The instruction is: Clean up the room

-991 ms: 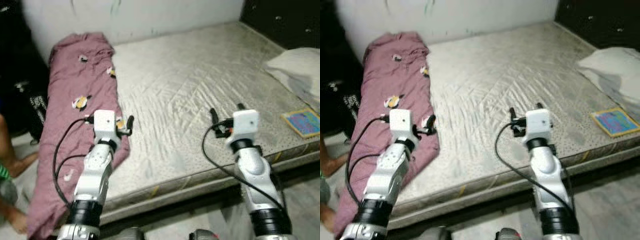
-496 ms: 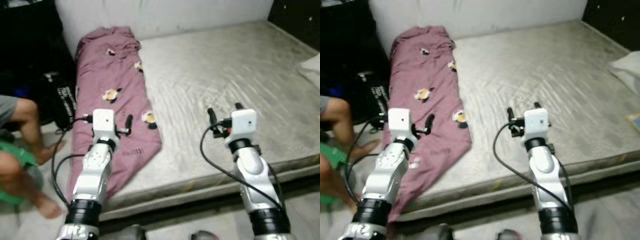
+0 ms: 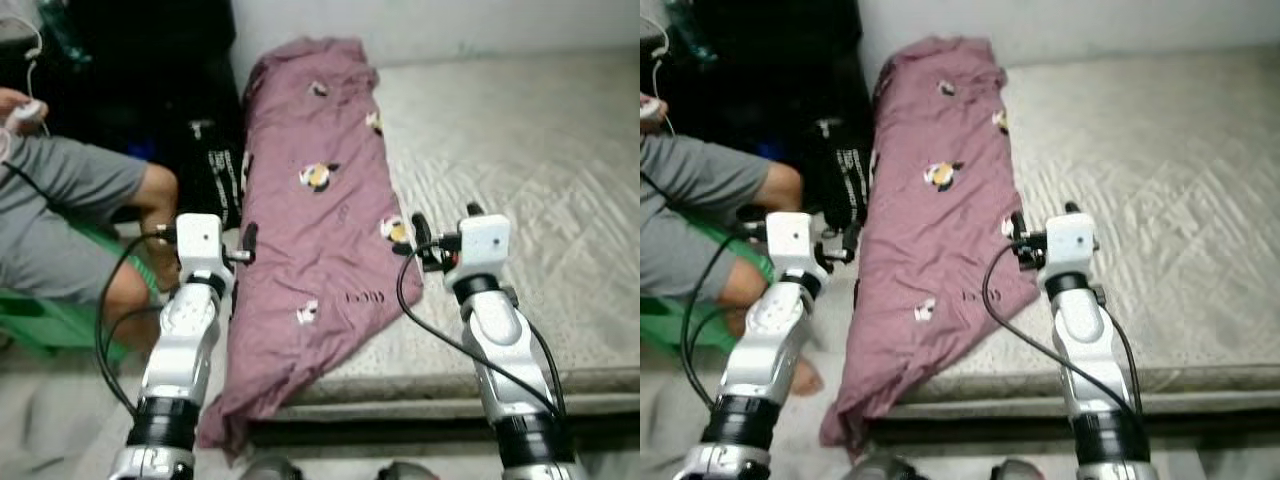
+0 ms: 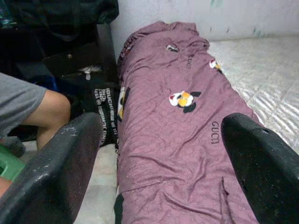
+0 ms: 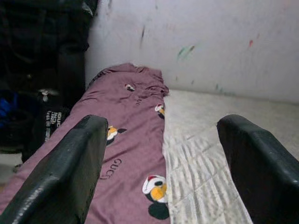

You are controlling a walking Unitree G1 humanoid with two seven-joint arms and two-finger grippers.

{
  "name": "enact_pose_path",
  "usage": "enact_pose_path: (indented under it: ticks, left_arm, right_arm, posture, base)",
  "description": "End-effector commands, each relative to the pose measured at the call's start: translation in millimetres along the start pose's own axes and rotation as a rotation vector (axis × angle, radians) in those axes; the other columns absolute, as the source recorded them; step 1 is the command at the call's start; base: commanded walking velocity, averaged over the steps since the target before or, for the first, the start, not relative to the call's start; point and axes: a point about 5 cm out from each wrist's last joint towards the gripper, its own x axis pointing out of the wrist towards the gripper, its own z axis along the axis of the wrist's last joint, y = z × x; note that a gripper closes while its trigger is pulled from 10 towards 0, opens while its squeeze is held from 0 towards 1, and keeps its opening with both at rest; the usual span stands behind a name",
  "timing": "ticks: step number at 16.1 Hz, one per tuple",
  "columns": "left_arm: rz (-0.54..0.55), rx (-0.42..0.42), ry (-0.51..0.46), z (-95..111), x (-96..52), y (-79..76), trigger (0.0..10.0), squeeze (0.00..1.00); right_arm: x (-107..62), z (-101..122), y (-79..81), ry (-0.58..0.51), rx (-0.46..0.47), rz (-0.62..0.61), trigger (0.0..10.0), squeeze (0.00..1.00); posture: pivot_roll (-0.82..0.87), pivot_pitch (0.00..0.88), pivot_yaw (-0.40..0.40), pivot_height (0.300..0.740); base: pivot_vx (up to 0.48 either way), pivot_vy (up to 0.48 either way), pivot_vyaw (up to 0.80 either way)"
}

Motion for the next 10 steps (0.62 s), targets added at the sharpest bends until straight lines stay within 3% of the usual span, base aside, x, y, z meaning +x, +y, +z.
enact_pose_path:
  ticks: [1, 4, 10]
  left_arm:
    - [0.010, 0.032, -0.032, 7.8, 0.9, 7.0, 10.0, 0.00]
    - [0.043, 0.020, -0.031, 6.2, -0.8, 11.9, 10.0, 0.00]
    - [0.100, 0.060, -0.024, -0.9, -18.1, 27.3, 10.0, 0.00]
  right_arm:
    - [2.4, 5.2, 2.3, -0.019, 0.009, 0.005, 10.0, 0.00]
    - [1.7, 3.9, 0.1, -0.008, 0.018, -0.009, 10.0, 0.00]
    - [-13.2, -0.9, -3.2, 0.018, 0.036, -0.047, 10.0, 0.00]
  posture:
    - [-0.10, 0.000, 0.080, 0.740]
    - [-0.11, 0.000, 0.078, 0.740]
    - [-0.11, 0.000, 0.088, 0.740]
  base:
    - [0.000, 0.000, 0.00]
    - [0.000, 0.000, 0.00]
    - [0.000, 0.000, -0.77]
